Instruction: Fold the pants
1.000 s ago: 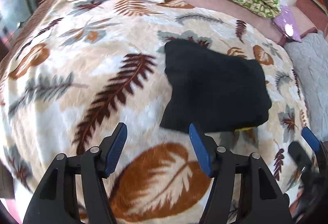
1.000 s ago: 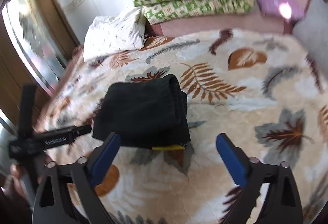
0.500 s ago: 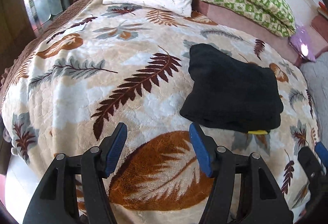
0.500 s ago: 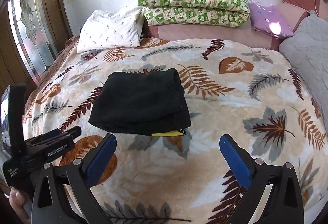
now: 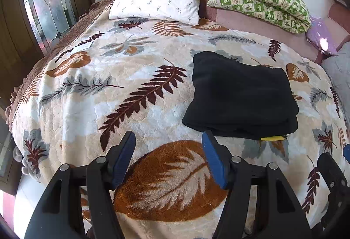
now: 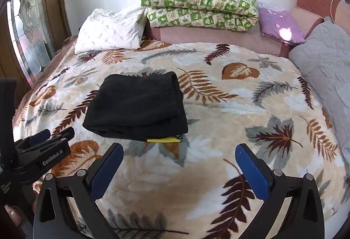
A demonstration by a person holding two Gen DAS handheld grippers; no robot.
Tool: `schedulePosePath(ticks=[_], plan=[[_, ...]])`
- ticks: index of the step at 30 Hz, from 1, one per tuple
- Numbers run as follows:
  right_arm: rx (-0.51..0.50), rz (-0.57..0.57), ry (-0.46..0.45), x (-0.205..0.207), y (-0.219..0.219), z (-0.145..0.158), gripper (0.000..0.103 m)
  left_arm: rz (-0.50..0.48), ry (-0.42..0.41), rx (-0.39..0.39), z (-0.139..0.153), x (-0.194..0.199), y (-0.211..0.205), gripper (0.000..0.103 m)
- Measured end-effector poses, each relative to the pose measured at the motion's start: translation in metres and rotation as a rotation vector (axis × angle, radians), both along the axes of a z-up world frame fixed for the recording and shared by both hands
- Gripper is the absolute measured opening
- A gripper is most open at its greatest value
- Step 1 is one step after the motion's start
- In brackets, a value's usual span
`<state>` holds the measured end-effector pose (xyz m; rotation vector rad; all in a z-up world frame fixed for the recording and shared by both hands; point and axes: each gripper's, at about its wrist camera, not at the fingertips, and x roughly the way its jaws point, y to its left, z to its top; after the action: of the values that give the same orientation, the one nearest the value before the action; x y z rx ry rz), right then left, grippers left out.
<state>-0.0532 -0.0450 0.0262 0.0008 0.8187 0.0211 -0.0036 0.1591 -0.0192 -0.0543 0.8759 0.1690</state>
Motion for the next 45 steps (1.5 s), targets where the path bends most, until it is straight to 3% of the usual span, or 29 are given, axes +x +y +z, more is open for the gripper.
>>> schedulePosePath(ticks=[19, 27, 45], plan=[[0.004, -0.043, -0.017, -0.007, -0.009, -0.005, 0.103, -0.019, -0.012, 0.015, -0.002, -0.008, -0.010, 0.063], [-0.006, -0.047, 0.008, -0.006, -0.014, -0.013, 0.103, -0.005, 0.011, -0.053, -0.015, -0.010, -0.005, 0.062], [-0.002, -0.037, 0.036, -0.007, -0.013, -0.021, 0.103, -0.088, -0.004, 0.064, -0.015, -0.021, -0.030, 0.063]])
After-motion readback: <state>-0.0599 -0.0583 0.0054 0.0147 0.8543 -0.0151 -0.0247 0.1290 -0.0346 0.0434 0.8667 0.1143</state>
